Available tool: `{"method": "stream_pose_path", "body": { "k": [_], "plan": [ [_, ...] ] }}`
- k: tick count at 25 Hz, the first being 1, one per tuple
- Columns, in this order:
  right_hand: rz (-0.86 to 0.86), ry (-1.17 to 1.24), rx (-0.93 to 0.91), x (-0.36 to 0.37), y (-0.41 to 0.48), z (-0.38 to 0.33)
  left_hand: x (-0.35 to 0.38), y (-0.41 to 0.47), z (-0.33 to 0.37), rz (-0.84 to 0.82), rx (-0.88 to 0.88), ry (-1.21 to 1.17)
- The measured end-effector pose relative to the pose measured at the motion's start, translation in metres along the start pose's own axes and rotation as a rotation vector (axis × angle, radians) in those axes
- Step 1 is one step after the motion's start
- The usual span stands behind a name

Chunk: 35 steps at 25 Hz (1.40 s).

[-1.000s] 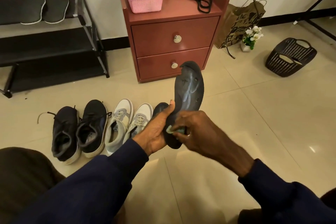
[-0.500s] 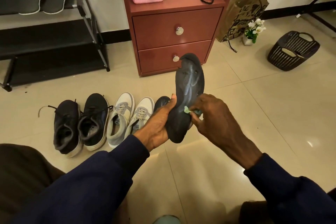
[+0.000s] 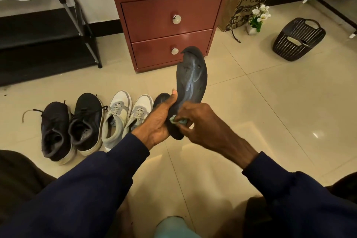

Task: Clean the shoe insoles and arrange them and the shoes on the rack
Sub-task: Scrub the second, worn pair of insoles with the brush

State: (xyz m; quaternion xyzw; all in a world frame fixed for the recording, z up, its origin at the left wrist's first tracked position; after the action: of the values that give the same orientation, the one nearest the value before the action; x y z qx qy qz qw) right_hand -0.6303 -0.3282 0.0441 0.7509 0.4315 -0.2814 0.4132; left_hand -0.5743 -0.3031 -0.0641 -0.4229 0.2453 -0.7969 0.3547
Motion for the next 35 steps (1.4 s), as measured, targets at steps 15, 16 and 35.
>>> {"method": "stream_pose_path", "body": {
  "k": [15,16,35],
  "plan": [
    [0.314,-0.305,0.167,-0.053,0.002,0.062,0.005,-0.007,-0.018,-0.009,-0.046,0.065],
    [0.292,-0.241,0.156,-0.045,0.0,0.053,0.003,-0.007,-0.017,-0.005,-0.043,0.056],
    [0.238,-0.207,0.094,-0.026,-0.003,0.026,-0.002,-0.006,-0.021,0.005,-0.057,-0.024]
  ]
}}
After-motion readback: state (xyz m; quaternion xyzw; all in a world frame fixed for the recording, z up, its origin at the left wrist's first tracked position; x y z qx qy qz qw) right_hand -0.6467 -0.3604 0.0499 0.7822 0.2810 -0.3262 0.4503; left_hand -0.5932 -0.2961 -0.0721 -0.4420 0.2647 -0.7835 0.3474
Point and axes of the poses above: each hand's wrist, its own y-axis towards the middle knuckle, its own x-axis out of the palm, z = x × y, the point moved 10 cm from there along y, towards the middle knuckle, and after that the axes turned 14 degrees about z, right-handed, at the moved point
